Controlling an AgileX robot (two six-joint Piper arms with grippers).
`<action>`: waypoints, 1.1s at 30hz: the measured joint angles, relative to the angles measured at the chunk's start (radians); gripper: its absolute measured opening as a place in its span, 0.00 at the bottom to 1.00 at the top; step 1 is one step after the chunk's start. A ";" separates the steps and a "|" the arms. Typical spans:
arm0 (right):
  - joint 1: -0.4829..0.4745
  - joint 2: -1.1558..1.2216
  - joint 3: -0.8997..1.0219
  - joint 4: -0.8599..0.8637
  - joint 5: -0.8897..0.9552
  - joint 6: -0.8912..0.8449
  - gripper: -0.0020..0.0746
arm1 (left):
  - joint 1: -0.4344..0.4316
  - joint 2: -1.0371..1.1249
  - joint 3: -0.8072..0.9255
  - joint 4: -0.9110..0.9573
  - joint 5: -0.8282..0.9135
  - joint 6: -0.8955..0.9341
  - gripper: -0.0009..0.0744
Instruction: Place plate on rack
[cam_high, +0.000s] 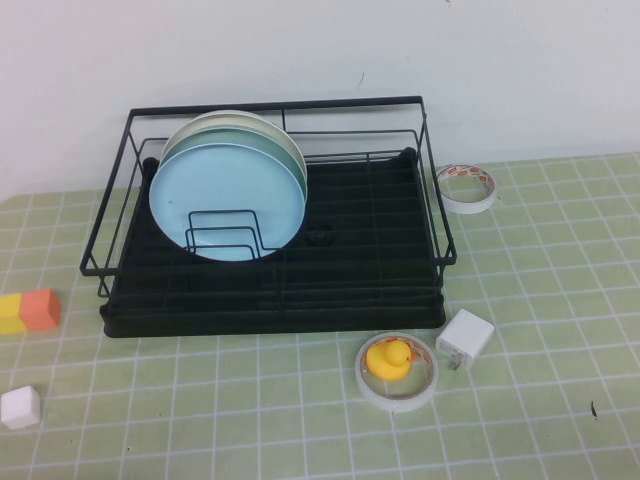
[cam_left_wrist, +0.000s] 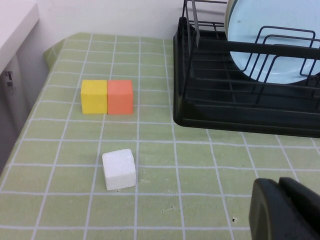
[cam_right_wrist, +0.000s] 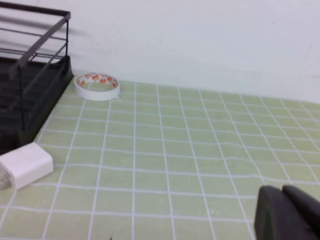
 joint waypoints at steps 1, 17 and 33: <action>-0.002 0.000 0.000 0.002 -0.009 0.000 0.02 | 0.000 0.000 0.000 0.000 0.000 0.000 0.01; -0.002 0.000 -0.004 0.416 0.111 -0.259 0.02 | 0.000 0.000 0.000 -0.002 0.001 0.000 0.01; -0.002 0.000 -0.006 0.430 0.118 -0.240 0.02 | 0.000 0.000 0.000 -0.004 0.001 0.000 0.01</action>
